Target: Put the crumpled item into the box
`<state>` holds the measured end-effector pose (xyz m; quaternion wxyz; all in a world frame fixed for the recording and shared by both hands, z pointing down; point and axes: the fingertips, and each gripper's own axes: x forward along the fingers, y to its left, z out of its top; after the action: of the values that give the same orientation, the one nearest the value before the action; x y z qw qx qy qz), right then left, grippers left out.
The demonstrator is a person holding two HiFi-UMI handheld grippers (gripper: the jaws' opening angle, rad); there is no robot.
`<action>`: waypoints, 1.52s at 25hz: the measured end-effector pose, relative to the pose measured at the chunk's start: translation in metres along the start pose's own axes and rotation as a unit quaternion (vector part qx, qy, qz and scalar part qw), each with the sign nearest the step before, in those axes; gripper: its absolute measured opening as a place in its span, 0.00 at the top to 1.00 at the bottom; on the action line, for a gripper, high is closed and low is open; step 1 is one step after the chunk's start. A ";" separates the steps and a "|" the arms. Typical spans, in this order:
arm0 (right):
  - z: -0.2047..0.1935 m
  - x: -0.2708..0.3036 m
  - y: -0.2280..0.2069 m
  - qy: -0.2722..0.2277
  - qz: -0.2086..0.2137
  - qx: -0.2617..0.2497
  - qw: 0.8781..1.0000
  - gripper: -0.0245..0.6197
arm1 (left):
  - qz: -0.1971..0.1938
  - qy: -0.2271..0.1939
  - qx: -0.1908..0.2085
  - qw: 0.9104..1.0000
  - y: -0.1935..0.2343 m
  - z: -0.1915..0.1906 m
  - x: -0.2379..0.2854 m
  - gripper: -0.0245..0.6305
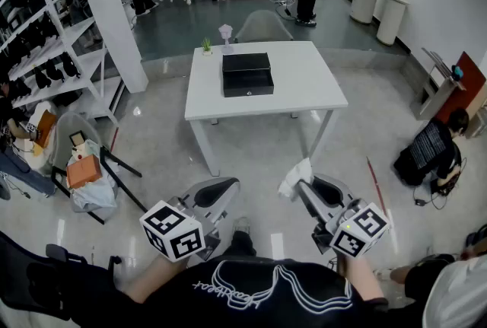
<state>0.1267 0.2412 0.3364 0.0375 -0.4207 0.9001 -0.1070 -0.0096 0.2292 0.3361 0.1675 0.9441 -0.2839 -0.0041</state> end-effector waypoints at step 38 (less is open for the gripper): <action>0.011 0.216 -0.166 0.050 -0.017 0.019 0.998 0.83 | 0.011 0.021 -0.053 0.998 0.231 0.056 0.143 0.95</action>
<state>0.1142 -0.0298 0.3675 -0.0019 -0.4293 0.8913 -0.1456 -0.0193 -0.0463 0.3695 0.2230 0.9306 -0.2902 0.0026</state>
